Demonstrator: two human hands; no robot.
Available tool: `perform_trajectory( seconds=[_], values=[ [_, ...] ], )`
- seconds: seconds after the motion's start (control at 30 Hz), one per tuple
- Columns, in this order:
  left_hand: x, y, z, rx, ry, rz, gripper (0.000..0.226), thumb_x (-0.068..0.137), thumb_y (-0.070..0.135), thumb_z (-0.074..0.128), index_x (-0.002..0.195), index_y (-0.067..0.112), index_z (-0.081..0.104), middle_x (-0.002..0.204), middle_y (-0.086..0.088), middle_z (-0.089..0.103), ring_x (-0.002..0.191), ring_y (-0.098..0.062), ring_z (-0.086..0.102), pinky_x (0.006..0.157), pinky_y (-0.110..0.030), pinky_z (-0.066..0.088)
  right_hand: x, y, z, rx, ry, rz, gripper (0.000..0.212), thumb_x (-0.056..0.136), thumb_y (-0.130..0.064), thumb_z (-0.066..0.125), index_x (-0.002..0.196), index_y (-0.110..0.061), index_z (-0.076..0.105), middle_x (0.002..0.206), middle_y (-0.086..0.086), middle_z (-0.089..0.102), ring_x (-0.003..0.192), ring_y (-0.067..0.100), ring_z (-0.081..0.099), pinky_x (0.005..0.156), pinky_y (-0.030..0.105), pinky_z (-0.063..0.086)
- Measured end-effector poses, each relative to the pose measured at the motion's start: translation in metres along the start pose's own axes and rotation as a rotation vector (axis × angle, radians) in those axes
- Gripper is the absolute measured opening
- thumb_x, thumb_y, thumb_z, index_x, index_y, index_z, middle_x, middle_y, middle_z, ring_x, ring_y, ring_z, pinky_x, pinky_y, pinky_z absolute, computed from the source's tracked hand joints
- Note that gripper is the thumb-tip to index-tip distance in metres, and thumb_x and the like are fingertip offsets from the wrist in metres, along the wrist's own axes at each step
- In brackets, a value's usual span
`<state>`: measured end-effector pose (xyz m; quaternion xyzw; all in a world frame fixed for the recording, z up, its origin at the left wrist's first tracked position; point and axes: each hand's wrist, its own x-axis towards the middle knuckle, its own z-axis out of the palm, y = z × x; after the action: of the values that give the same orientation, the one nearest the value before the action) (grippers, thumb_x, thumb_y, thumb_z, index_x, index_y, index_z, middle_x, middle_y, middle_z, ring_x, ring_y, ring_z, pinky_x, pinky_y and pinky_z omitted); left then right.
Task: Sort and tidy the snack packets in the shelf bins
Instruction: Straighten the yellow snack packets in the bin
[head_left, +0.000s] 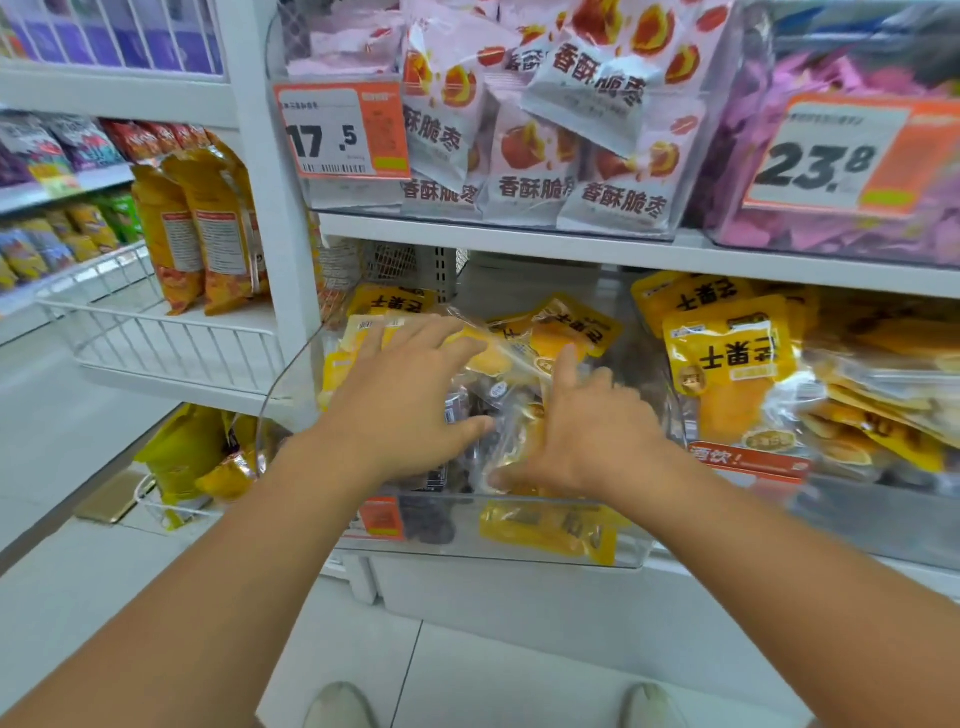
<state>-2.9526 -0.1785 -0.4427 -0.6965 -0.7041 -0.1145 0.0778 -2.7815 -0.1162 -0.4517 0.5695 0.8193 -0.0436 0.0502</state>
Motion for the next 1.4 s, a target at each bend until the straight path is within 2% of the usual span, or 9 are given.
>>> perform_trajectory(
  seconds=[0.13, 0.3, 0.47, 0.63, 0.77, 0.9, 1.17, 1.3, 1.4],
  values=[
    [0.014, 0.009, 0.015, -0.013, -0.090, -0.004, 0.081, 0.083, 0.055, 0.069, 0.151, 0.042, 0.027, 0.161, 0.008, 0.023, 0.149, -0.023, 0.019, 0.119, -0.059, 0.016, 0.012, -0.011, 0.005, -0.006, -0.137, 0.000, 0.160, 0.040, -0.101, 0.056, 0.150, -0.023, -0.032, 0.164, 0.022, -0.010, 0.145, 0.050, 0.022, 0.110, 0.063, 0.031],
    [0.028, 0.014, 0.029, 0.108, -0.117, -0.081, 0.064, 0.090, 0.059, 0.058, 0.147, 0.047, 0.033, 0.159, 0.008, 0.027, 0.147, -0.030, 0.021, 0.118, -0.062, 0.012, 0.017, -0.023, 0.010, 0.046, -0.144, 0.031, 0.158, 0.044, -0.095, 0.063, 0.148, -0.028, -0.035, 0.162, 0.021, -0.019, 0.146, 0.054, 0.010, 0.110, 0.071, 0.019],
    [0.035, 0.014, 0.031, 0.039, -0.005, -0.160, 0.031, 0.100, 0.042, 0.051, 0.128, 0.036, 0.061, 0.139, 0.003, 0.051, 0.133, -0.030, 0.044, 0.113, -0.056, 0.027, 0.023, -0.015, -0.003, 0.106, -0.050, 0.020, 0.104, 0.072, -0.055, 0.074, 0.148, -0.029, 0.009, 0.156, 0.020, 0.021, 0.127, 0.049, 0.046, 0.098, 0.060, 0.042],
    [0.029, -0.014, 0.019, -0.112, 0.104, -0.170, 0.020, 0.101, 0.026, 0.054, 0.101, 0.020, 0.073, 0.105, -0.002, 0.064, 0.097, -0.028, 0.058, 0.072, -0.036, 0.041, 0.022, 0.016, -0.022, 0.196, 0.078, -0.038, 0.062, 0.082, -0.036, 0.070, 0.132, -0.018, 0.038, 0.130, 0.011, 0.046, 0.113, 0.038, 0.056, 0.077, 0.038, 0.044],
    [0.016, -0.030, 0.015, -0.191, 0.090, -0.127, 0.013, 0.097, 0.008, 0.055, 0.091, 0.019, 0.060, 0.101, 0.001, 0.055, 0.093, -0.025, 0.051, 0.074, -0.040, 0.045, 0.021, 0.024, -0.023, 0.242, 0.162, -0.061, 0.029, 0.078, -0.030, 0.071, 0.096, -0.016, 0.052, 0.096, 0.004, 0.056, 0.083, 0.028, 0.058, 0.061, 0.030, 0.042],
    [0.010, -0.037, 0.013, -0.228, 0.011, -0.137, 0.022, 0.091, -0.003, 0.053, 0.093, 0.019, 0.059, 0.106, 0.001, 0.057, 0.104, -0.020, 0.048, 0.083, -0.039, 0.044, 0.018, 0.018, -0.023, 0.216, 0.235, -0.072, 0.027, 0.079, -0.029, 0.070, 0.074, -0.013, 0.049, 0.074, 0.002, 0.052, 0.062, 0.021, 0.052, 0.054, 0.028, 0.038],
    [0.012, -0.027, 0.010, -0.245, 0.018, -0.160, 0.017, 0.094, 0.033, 0.051, 0.089, 0.017, 0.055, 0.091, 0.005, 0.058, 0.096, -0.024, 0.053, 0.075, -0.038, 0.042, 0.020, 0.010, -0.014, 0.197, 0.258, -0.090, 0.080, 0.078, -0.038, 0.072, 0.144, -0.033, 0.026, 0.110, 0.010, 0.056, 0.093, 0.038, 0.061, 0.068, 0.037, 0.045],
    [0.014, -0.015, 0.017, 0.032, -0.099, -0.144, 0.083, 0.069, 0.092, 0.042, 0.135, 0.041, 0.043, 0.133, 0.001, 0.052, 0.124, -0.030, 0.047, 0.107, -0.052, 0.036, 0.031, 0.003, -0.012, 0.198, 0.324, -0.045, 0.023, 0.081, -0.029, 0.070, 0.102, -0.022, 0.061, 0.093, 0.006, 0.064, 0.078, 0.032, 0.057, 0.063, 0.033, 0.044],
    [0.018, -0.006, 0.019, 0.106, -0.172, -0.158, 0.071, 0.082, 0.082, 0.043, 0.145, 0.050, 0.037, 0.151, -0.003, 0.036, 0.141, -0.035, 0.029, 0.117, -0.060, 0.018, 0.033, -0.001, -0.015, 0.218, 0.407, -0.059, 0.025, 0.084, -0.002, 0.060, 0.065, -0.013, 0.048, 0.065, 0.004, 0.047, 0.064, 0.029, 0.053, 0.061, 0.033, 0.043]
  ],
)
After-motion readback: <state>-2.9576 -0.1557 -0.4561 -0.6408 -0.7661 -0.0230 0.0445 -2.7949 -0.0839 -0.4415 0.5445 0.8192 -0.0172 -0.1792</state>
